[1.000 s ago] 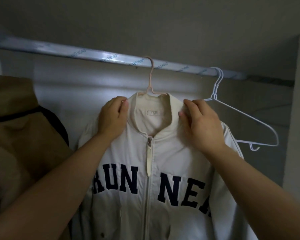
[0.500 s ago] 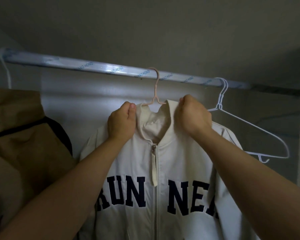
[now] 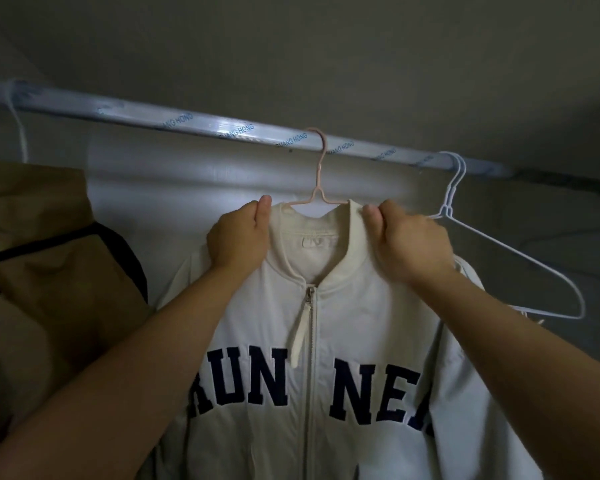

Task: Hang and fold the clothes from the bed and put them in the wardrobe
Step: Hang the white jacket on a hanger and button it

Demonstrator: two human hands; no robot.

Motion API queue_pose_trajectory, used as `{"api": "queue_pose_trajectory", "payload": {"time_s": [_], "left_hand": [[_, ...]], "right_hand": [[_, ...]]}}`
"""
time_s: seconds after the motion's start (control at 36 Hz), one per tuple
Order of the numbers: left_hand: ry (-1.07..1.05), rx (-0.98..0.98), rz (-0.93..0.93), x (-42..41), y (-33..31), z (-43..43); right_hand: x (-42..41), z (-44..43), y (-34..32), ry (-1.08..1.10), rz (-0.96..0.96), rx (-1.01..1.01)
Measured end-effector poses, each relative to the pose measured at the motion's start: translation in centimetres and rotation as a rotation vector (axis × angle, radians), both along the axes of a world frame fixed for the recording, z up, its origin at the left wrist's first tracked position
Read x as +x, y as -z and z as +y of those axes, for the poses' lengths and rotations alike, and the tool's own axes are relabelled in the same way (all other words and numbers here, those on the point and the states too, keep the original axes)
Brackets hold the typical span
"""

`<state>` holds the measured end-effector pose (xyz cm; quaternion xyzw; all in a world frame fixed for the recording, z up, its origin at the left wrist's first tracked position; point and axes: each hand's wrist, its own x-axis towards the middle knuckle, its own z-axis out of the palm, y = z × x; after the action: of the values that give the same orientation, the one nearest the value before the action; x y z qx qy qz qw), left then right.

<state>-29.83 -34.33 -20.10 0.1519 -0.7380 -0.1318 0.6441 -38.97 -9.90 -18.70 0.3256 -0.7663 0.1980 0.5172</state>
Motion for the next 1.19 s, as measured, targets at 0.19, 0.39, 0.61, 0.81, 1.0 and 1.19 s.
{"api": "queue_pose_trajectory", "payload": {"time_s": [0.19, 0.39, 0.61, 0.81, 1.0, 1.19], "left_hand": [[-0.002, -0.063, 0.038, -0.2, -0.9, -0.1], [-0.030, 0.030, -0.002, 0.2, -0.2, -2.3], [-0.139, 0.325, -0.125, 2.5, 4.3, -9.9], [-0.088, 0.359, -0.143, 2.9, 6.0, -10.6], [-0.015, 0.313, -0.263, 4.2, 8.6, -12.2], [0.142, 0.334, -0.450, 5.9, 12.1, -12.8]], "right_hand": [[0.2, -0.6, 0.8, 0.032, 0.008, 0.035], [0.0, -0.1, 1.1, 0.070, 0.051, 0.004], [-1.7, 4.9, 3.3, 0.203, 0.081, -0.021], [-2.2, 7.8, 5.5, 0.225, 0.017, -0.095], [-3.0, 10.6, 6.3, 0.255, -0.034, -0.014], [-2.8, 10.6, 8.0, 0.304, -0.217, -0.127]]}}
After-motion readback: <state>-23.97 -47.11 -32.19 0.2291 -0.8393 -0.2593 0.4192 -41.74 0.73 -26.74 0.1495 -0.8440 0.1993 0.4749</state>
